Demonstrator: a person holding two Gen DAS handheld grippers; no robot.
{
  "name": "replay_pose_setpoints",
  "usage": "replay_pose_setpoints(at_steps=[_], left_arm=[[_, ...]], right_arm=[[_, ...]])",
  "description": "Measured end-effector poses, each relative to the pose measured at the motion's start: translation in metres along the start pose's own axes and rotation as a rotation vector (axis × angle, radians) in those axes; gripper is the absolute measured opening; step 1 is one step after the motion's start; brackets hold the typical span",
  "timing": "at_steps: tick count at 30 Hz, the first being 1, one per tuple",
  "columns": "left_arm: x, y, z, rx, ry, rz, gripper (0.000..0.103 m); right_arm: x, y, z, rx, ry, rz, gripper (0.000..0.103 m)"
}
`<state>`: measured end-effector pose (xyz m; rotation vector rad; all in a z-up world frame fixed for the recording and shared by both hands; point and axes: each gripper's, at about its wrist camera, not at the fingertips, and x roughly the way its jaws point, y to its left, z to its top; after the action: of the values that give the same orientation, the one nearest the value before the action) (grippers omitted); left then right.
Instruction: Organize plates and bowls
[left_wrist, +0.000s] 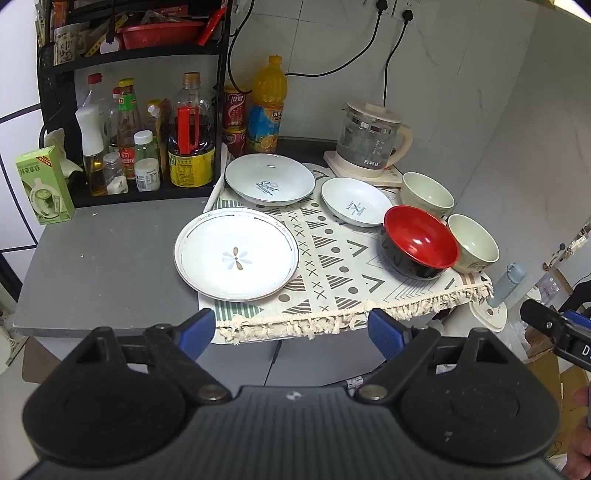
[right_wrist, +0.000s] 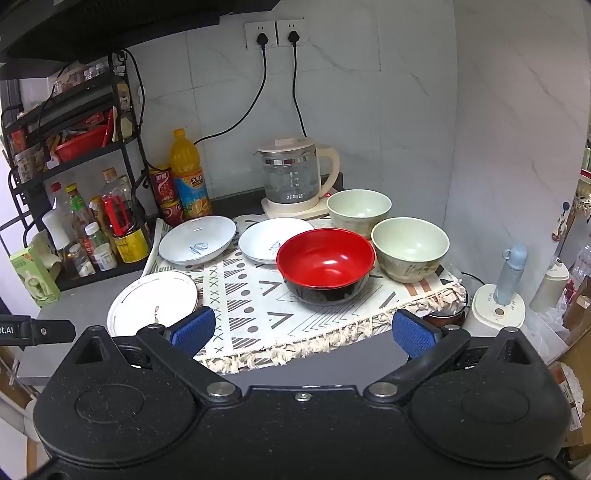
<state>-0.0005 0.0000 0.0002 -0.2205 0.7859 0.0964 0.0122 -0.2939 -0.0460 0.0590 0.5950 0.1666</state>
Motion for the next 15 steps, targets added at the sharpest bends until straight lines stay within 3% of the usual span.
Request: replay_pose_setpoints(at_steps=[1,15], left_arm=[[0.0008,-0.0001,0.0006,-0.002,0.014,-0.001,0.088],[0.0039,-0.0016,0.0012,-0.005,0.009,-0.003,0.088]], right_arm=[[0.0067,-0.0237,0.0068,0.006,0.011,0.031,0.103],[0.0101,-0.0246,0.0066,-0.011,0.018,0.038,0.103]])
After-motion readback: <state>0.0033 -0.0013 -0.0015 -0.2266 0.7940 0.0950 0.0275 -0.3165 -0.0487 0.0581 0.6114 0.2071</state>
